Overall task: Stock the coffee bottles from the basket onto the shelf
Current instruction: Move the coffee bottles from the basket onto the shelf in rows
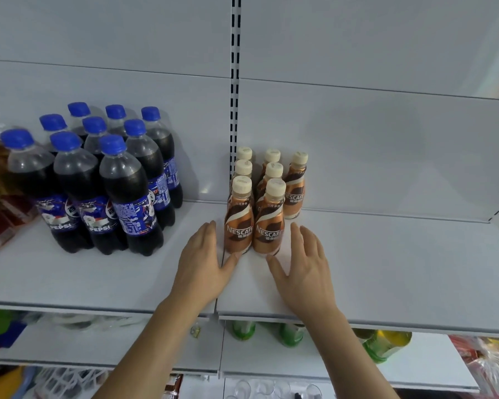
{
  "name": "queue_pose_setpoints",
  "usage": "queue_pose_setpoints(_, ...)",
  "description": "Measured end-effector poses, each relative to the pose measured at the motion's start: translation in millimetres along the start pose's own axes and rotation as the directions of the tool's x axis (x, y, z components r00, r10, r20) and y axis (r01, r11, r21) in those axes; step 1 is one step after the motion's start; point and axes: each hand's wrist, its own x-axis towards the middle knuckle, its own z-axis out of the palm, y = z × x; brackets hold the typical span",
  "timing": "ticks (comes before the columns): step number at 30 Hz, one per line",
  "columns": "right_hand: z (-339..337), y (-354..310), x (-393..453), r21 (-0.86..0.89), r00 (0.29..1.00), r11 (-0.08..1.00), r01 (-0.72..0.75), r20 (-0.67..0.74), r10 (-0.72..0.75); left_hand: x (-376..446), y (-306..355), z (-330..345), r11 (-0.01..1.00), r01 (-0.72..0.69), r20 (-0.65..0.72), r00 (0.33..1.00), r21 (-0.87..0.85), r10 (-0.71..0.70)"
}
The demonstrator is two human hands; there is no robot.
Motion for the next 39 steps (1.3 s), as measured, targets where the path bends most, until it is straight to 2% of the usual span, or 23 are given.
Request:
queue_pose_setpoints(5,-11.5,-2.1,-16.4,-0.143,1.000,0.990,-0.016,0.024,0.019,-20.9,-10.0,3.4,0.982,-0.053,-0.042,0.997,0.183,0.062)
queue_pose_setpoints(9,-28.6,-5.6,-37.5,-0.179,0.997,0.982,-0.060,0.028,0.066,-34.0,-4.0,0.9,0.967,-0.143,-0.045,0.987,0.212,0.156)
queue_pose_setpoints(14,-50.8,-12.9,-81.1,-0.211,0.986,0.965,-0.156,0.021,0.164,-61.2,12.8,0.3,0.948,-0.279,-0.001,0.959,0.152,0.282)
queue_pose_setpoints(20,-74.1,-9.0,-149.4,-0.254,0.953,0.919,-0.300,-0.040,0.300,-94.6,39.1,19.4,0.890,-0.451,0.064,0.892,0.067,0.447)
queue_pose_setpoints(23,-93.1,6.8,-185.7,-0.270,0.922,0.882,-0.386,-0.080,0.379,-115.0,67.9,35.3,0.846,-0.533,0.113,0.841,0.002,0.530)
queue_pose_setpoints(29,-138.0,54.5,-255.2,-0.285,0.824,0.773,-0.567,-0.194,0.532,-158.1,138.1,80.9,0.713,-0.698,0.194,0.691,-0.069,0.696)
queue_pose_setpoints(33,-163.3,91.7,-298.3,-0.269,0.753,0.704,-0.657,-0.268,0.601,-189.0,190.6,111.7,0.648,-0.754,0.249,0.610,-0.112,0.752)
queue_pose_setpoints(39,-205.7,155.6,-369.0,-0.273,0.639,0.577,-0.769,-0.333,0.694,-243.6,269.0,164.1,0.525,-0.826,0.324,0.449,-0.205,0.833)
